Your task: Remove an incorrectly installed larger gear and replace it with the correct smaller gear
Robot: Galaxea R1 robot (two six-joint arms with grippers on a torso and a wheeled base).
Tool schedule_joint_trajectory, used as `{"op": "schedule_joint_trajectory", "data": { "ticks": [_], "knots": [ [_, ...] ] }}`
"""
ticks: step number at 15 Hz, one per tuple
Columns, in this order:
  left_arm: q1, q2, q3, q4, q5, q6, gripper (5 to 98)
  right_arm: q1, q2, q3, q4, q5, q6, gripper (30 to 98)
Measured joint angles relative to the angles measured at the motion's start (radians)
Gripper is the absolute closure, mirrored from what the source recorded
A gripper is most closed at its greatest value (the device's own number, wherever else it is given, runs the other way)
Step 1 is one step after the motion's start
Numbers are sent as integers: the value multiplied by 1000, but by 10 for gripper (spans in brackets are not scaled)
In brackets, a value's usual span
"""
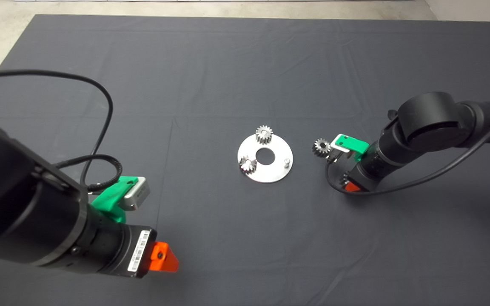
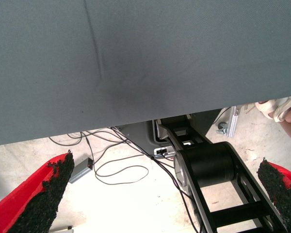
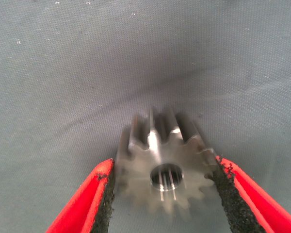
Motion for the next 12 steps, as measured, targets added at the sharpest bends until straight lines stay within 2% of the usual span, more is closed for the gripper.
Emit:
{"op": "schedule_joint_trajectory", "data": {
  "ticks": [5,6,12],
  "knots": [
    [0,0,0,0,0,0,59,0,0,0,0,0,0,693],
    [0,0,0,0,0,0,59,0,0,0,0,1,0,654],
    [0,0,0,0,0,0,59,20,0,11,0,1,0,612]
  ]
}}
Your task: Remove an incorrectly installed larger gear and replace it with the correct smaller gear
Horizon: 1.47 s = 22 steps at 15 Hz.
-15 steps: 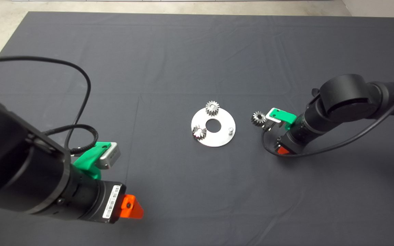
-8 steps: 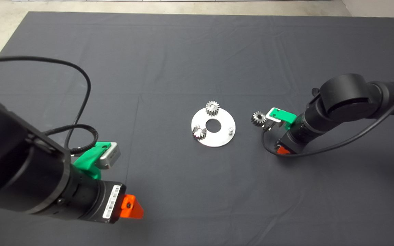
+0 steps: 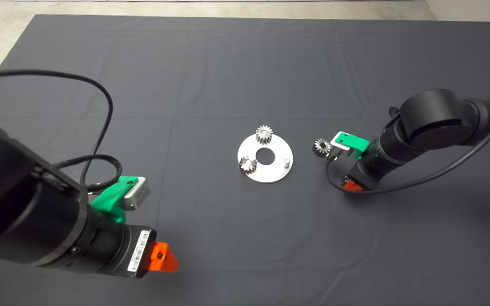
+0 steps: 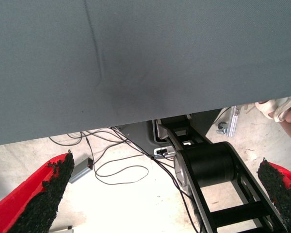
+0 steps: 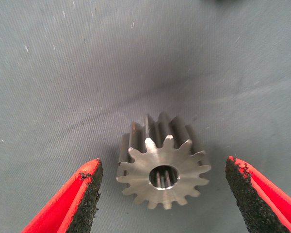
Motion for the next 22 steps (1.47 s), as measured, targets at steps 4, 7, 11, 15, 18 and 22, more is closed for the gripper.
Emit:
{"op": "schedule_joint_trajectory", "data": {
  "ticks": [4,7,11,15,18,22],
  "knots": [
    [0,0,0,0,0,0,59,23,0,0,0,0,0,558],
    [0,0,0,0,0,0,59,26,13,-29,1,0,0,558],
    [0,0,0,0,0,0,59,28,51,-113,12,-1,0,558],
    [0,-1,0,0,0,0,59,46,108,-199,60,1,2,558],
    [0,0,0,0,0,-1,59,93,130,-227,152,1,2,557],
    [0,0,0,0,0,-1,59,131,147,-275,247,3,7,557]
  ]
}}
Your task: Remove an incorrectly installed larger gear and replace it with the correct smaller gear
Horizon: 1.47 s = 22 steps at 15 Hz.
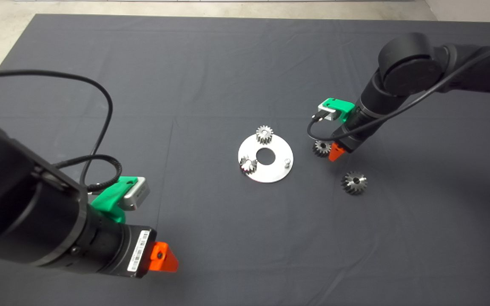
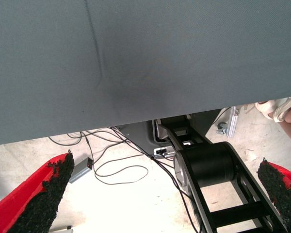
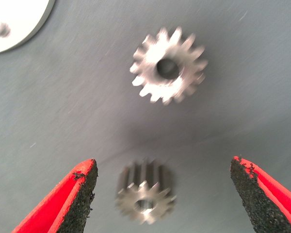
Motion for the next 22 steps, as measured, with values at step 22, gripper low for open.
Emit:
{"op": "schedule_joint_trajectory", "data": {
  "ticks": [22],
  "knots": [
    [0,0,0,0,0,1,59,9,44,-40,107,0,80,558]
  ]
}}
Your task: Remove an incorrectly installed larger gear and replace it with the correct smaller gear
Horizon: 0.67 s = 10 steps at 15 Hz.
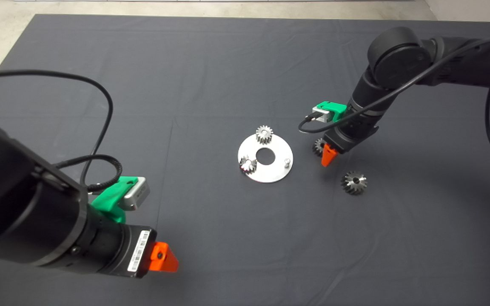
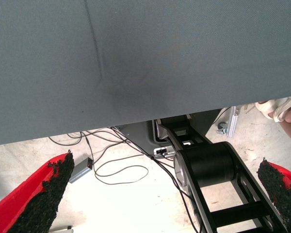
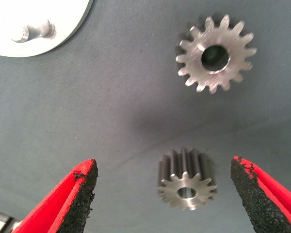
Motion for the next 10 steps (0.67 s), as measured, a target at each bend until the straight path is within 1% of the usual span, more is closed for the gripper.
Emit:
{"op": "schedule_joint_trajectory", "data": {
  "ticks": [2,6,10],
  "knots": [
    [0,0,0,0,0,0,59,0,0,-9,-23,0,-18,558],
    [0,0,0,0,0,0,59,-3,0,-29,-100,0,-46,557],
    [0,0,0,0,0,0,59,-22,9,-56,-147,0,-68,558]
  ]
}}
